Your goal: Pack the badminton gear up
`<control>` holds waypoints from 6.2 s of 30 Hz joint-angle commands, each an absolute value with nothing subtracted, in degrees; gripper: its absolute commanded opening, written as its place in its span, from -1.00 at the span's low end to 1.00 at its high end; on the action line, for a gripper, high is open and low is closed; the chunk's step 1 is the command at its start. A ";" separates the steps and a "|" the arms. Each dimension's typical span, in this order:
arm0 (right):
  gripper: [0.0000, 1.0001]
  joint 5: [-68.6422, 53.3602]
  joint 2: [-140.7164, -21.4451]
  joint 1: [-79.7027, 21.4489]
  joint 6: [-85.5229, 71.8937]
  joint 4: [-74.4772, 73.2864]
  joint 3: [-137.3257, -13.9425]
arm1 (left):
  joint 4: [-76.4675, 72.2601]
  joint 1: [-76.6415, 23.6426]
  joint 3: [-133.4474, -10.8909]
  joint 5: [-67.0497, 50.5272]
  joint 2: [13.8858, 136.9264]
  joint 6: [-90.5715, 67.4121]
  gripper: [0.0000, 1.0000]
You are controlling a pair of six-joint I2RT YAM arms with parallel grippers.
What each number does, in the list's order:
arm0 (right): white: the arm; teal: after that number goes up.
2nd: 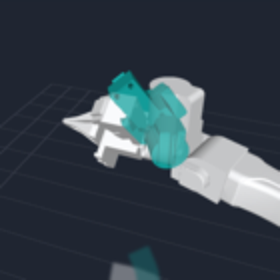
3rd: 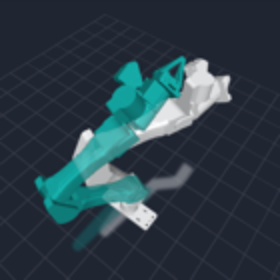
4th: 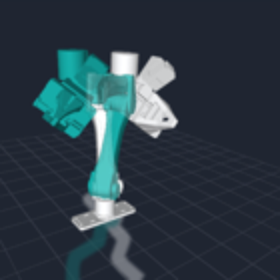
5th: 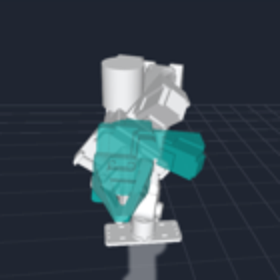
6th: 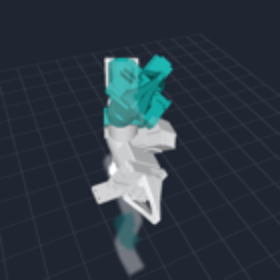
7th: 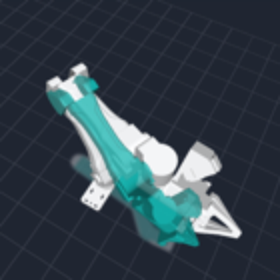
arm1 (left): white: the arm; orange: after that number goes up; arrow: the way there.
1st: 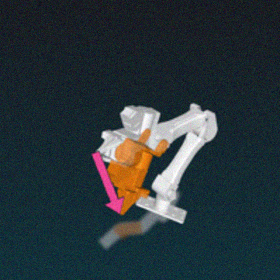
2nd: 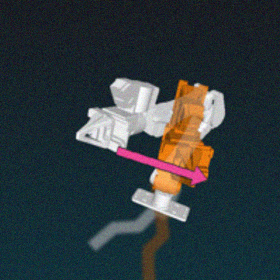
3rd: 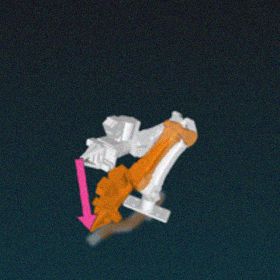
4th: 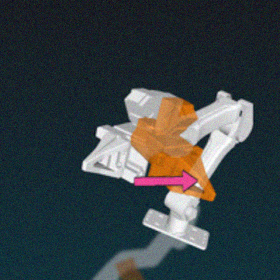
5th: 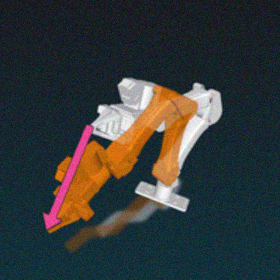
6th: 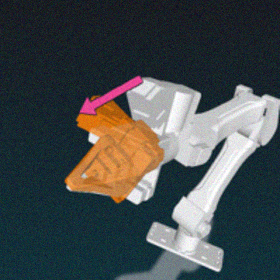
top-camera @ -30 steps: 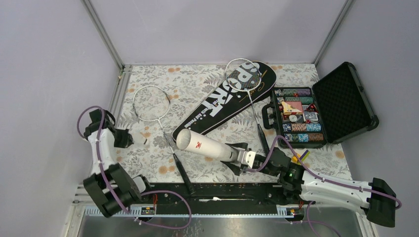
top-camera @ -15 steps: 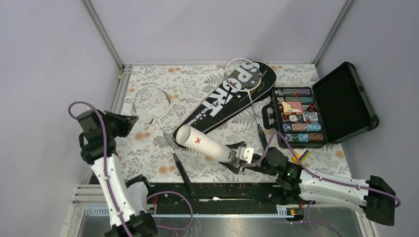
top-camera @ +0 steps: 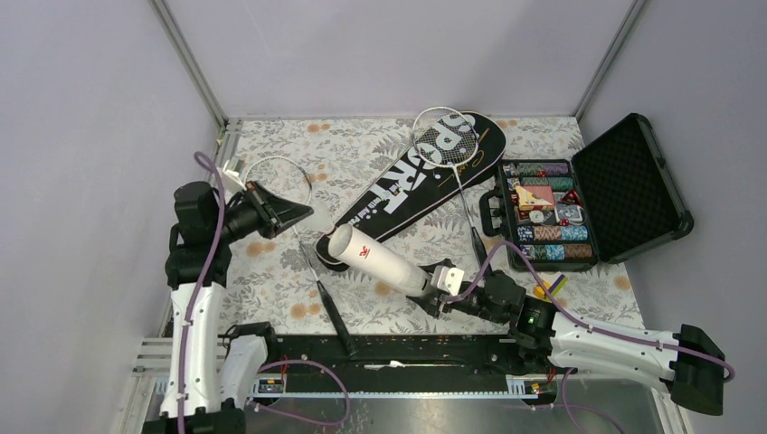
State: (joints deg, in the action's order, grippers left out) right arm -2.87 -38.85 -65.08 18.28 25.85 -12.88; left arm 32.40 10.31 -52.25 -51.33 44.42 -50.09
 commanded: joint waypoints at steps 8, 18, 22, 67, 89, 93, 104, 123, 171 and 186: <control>-0.20 -0.29 -34.65 -65.05 18.26 23.95 -13.18 | 18.22 2.68 -64.05 -55.39 39.80 -58.52 -1.00; -0.20 -1.09 -32.12 -65.08 17.43 26.22 -13.39 | 13.47 1.86 -59.06 -54.40 35.47 -65.09 -1.00; -0.21 -1.78 -32.63 -65.04 18.03 27.70 -14.01 | 12.29 0.48 -57.31 -53.21 35.42 -66.31 -1.00; -0.21 -3.64 -34.68 -65.04 15.32 31.77 -15.02 | 36.62 -14.47 -60.28 -47.07 41.02 -43.80 -0.04; -0.23 -4.61 -26.49 -65.05 16.26 26.92 -13.85 | 45.45 -14.46 -70.58 -45.75 39.24 -39.11 0.40; -0.23 -5.45 -25.90 -65.05 16.35 26.46 -13.86 | 45.53 -14.49 -70.45 -44.42 39.69 -38.79 0.46; -0.23 -7.55 -25.23 -65.09 15.82 27.02 -14.85 | 48.56 -14.48 -71.72 -44.87 44.03 -33.55 0.45; -0.22 -10.56 -29.34 -65.06 17.11 31.83 -16.77 | 40.45 -14.39 -62.07 -55.68 43.80 -31.59 0.35; -0.23 -8.88 -30.17 -65.04 19.09 33.76 -18.96 | 49.01 -14.50 -70.40 -46.39 41.40 -26.53 0.55; -0.24 -4.65 -35.55 -65.05 17.12 37.83 -19.89 | 47.97 -14.49 -76.32 -40.67 42.33 -29.04 0.62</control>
